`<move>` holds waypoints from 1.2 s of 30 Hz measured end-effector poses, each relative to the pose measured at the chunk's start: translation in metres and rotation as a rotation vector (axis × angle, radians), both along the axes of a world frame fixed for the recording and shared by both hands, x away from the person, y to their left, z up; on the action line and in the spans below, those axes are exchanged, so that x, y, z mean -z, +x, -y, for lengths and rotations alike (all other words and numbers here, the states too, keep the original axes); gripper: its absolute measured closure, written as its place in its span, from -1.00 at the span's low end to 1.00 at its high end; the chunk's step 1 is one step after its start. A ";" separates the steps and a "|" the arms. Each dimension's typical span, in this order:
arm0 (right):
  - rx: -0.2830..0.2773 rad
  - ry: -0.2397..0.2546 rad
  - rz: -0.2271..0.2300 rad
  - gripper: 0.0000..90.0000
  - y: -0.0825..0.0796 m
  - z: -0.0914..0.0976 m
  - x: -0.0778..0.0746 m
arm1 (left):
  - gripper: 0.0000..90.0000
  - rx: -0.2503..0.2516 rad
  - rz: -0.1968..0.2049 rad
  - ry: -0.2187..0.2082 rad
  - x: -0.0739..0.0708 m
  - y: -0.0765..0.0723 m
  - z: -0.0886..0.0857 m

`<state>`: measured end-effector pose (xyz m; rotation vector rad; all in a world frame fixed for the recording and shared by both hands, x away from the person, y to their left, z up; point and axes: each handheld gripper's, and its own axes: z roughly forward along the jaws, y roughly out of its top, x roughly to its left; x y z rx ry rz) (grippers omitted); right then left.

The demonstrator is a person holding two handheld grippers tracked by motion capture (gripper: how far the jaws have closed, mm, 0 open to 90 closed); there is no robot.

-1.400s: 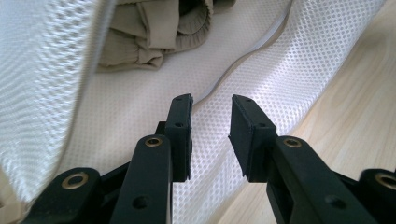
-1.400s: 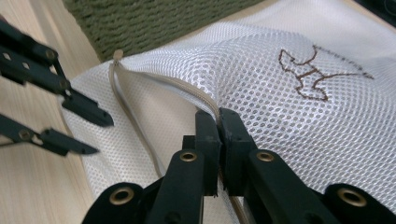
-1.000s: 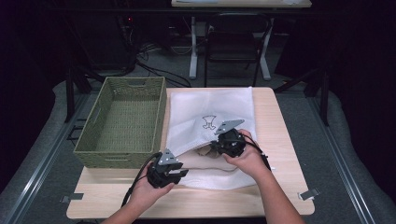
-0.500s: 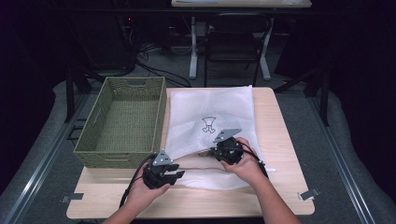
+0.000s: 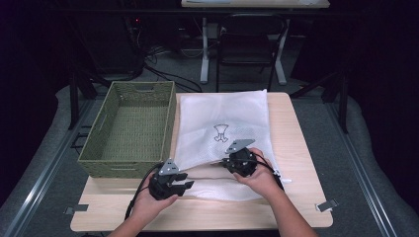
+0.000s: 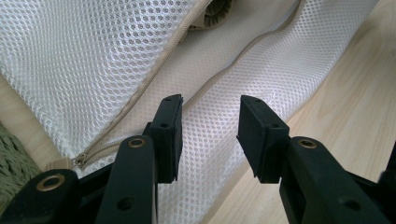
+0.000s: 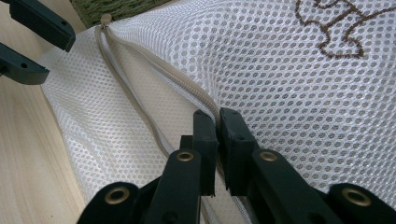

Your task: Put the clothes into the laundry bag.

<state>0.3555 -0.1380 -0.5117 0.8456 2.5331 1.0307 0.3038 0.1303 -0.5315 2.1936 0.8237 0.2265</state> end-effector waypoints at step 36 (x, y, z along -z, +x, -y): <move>-0.005 -0.001 0.116 -0.01 -0.035 0.002 -0.012 | 0.09 -0.030 0.021 0.000 -0.009 -0.002 -0.011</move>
